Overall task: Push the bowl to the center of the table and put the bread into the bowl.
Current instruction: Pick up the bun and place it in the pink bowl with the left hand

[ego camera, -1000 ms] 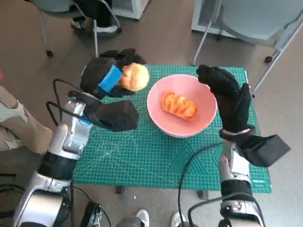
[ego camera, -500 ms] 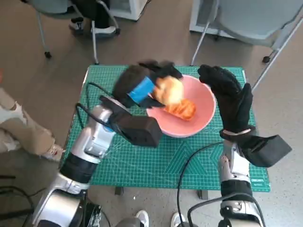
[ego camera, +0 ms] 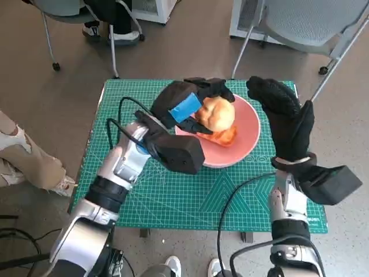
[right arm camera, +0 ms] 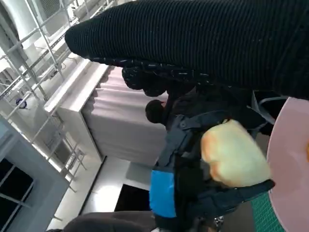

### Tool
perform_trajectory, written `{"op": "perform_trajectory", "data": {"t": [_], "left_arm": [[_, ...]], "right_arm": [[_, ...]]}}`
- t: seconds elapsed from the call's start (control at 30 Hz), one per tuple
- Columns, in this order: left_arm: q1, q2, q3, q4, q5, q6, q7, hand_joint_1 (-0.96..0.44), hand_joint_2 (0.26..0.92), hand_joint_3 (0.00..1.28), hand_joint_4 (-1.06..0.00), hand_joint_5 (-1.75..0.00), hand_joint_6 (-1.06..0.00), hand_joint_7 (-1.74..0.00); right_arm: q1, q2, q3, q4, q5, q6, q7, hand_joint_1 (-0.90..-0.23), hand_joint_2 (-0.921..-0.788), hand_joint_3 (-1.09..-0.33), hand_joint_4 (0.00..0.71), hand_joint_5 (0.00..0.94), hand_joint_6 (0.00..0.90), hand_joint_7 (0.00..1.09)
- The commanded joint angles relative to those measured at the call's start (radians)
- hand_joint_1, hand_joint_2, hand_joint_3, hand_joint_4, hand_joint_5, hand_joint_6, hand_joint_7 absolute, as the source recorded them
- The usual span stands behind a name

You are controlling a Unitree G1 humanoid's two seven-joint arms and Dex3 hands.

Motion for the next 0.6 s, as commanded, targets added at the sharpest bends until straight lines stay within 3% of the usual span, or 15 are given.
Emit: {"op": "perform_trajectory", "data": {"t": [0.03,0.1,0.2,0.37,0.6], "left_arm": [[-0.019,-0.002,-0.009,0.019,-0.016,-0.009,-0.044,-0.18,0.892,0.17,-0.48,-0.69,-0.46,-1.18],[-0.012,0.016,-0.023,0.008,0.002,0.0,-0.075,-0.18,0.842,0.1,-0.28,-0.3,-0.36,-0.61],[-0.011,0.041,-0.041,-0.013,0.026,0.013,-0.116,-0.3,0.824,0.04,-0.1,-0.1,-0.28,-0.22],[-0.025,0.064,-0.054,-0.003,0.038,-0.007,-0.139,-0.47,0.832,0.02,-0.02,-0.02,-0.21,-0.05],[-0.017,0.066,-0.054,-0.006,0.051,0.006,-0.136,-0.56,0.859,0.02,0.0,0.0,-0.19,-0.01]], "right_arm": [[0.034,-0.008,-0.003,-0.01,-0.012,0.024,-0.022,-0.627,-0.921,-0.763,0.194,0.003,0.048,0.48],[0.036,-0.009,-0.003,-0.015,-0.013,0.026,-0.027,-0.627,-0.921,-0.763,0.194,0.003,0.048,0.48],[0.038,-0.009,-0.002,-0.019,-0.015,0.026,-0.034,-0.627,-0.921,-0.763,0.194,0.003,0.049,0.48],[0.036,-0.009,0.001,-0.015,-0.025,0.017,-0.045,-0.624,-0.921,-0.765,0.195,0.003,0.05,0.48],[0.033,-0.005,0.003,-0.012,-0.035,0.014,-0.053,-0.622,-0.921,-0.767,0.194,0.002,0.05,0.48]]}}
